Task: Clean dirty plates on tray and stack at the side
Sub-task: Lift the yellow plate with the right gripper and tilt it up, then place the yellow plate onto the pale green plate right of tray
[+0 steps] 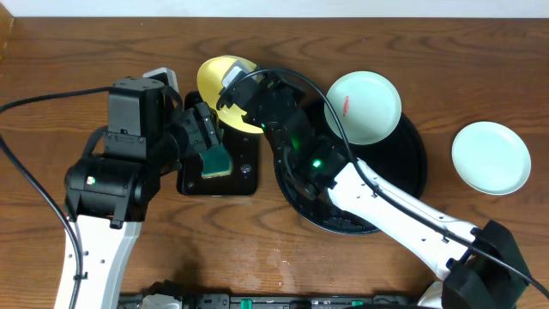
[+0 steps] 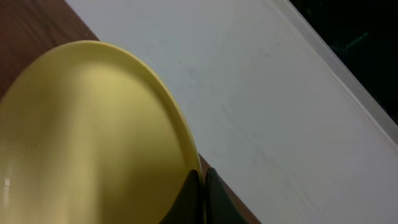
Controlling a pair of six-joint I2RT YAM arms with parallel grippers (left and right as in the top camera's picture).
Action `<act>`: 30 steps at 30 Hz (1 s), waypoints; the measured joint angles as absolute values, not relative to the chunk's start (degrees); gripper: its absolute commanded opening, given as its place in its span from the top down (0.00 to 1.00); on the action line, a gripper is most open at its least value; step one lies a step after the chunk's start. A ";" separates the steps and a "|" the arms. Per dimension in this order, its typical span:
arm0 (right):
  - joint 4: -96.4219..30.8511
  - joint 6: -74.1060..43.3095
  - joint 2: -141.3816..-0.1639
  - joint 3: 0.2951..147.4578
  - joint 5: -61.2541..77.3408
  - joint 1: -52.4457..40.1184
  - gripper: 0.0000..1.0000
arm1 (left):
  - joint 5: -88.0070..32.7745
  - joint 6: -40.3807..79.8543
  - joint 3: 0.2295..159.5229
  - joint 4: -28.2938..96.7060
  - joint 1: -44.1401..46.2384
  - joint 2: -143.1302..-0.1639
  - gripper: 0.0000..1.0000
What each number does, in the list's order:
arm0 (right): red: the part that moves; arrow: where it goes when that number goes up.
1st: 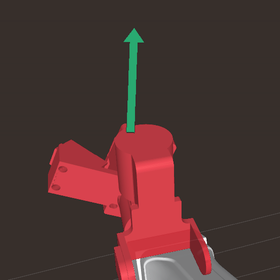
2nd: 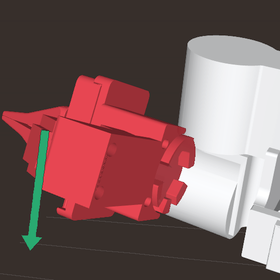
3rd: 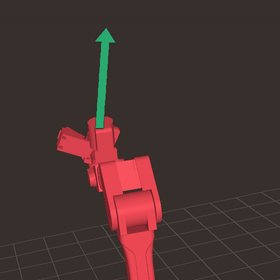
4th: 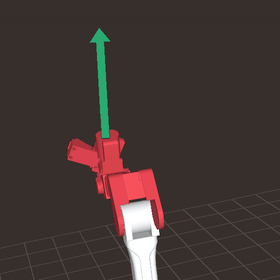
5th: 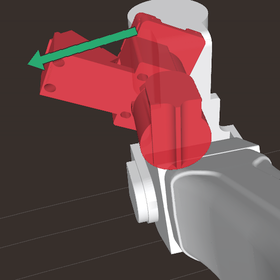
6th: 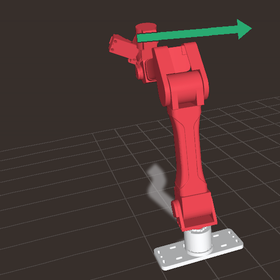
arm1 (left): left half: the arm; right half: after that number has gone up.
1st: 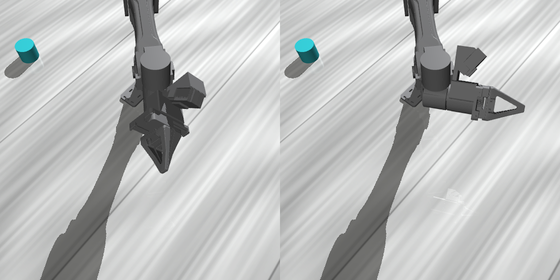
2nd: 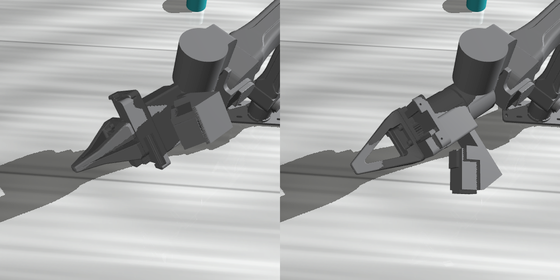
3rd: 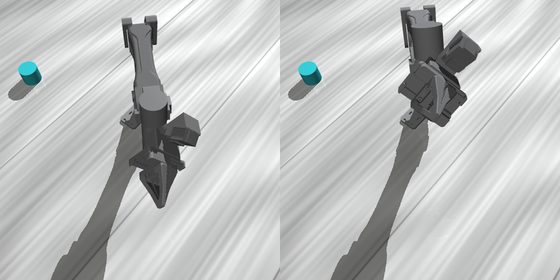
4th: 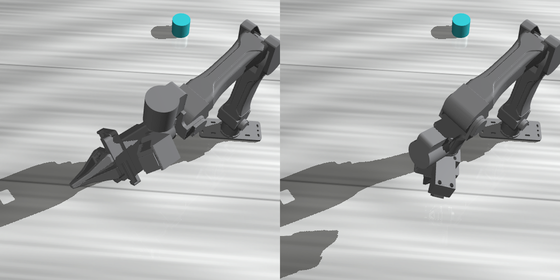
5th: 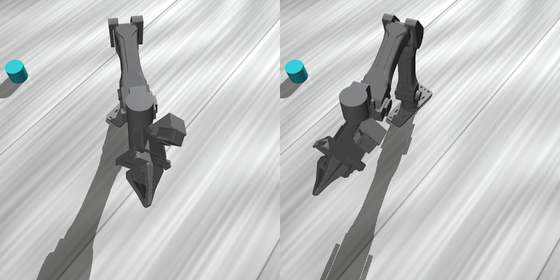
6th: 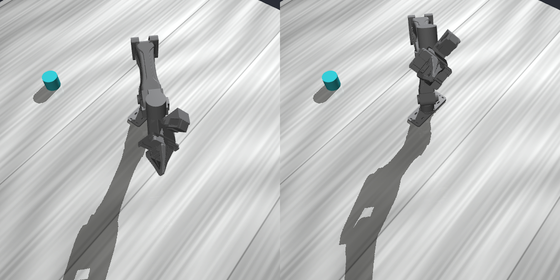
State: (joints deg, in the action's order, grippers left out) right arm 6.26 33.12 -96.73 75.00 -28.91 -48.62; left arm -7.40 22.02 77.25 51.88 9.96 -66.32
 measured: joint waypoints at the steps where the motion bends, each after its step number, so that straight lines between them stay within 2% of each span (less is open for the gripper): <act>1: 5.96 33.21 -96.73 75.00 -28.93 -48.62 0.99 | -7.40 22.04 77.25 51.88 9.96 -66.32 0.17; 6: 5.80 31.62 -96.73 75.00 -29.78 -48.62 0.99 | -7.40 22.02 77.25 51.88 9.96 -66.32 0.17; 9: 1.58 25.58 -96.73 75.05 -30.46 -48.58 0.99 | -7.40 22.02 77.25 51.88 9.96 -66.32 0.17; 15: -23.64 -4.36 -96.68 75.26 -26.48 -46.46 0.99 | -7.40 22.02 77.25 51.90 9.96 -66.32 0.17; 19: -32.80 -18.55 -95.85 75.02 -20.91 -41.80 0.99 | -7.40 22.04 77.25 52.01 9.96 -66.32 0.17; 23: -37.17 -23.68 -91.09 74.98 -13.34 -32.97 0.99 | -7.40 22.02 77.25 52.03 9.96 -66.32 0.17; 30: -46.68 -25.26 -84.66 75.26 1.48 -7.68 0.99 | -7.40 22.04 77.25 52.03 9.96 -66.32 0.17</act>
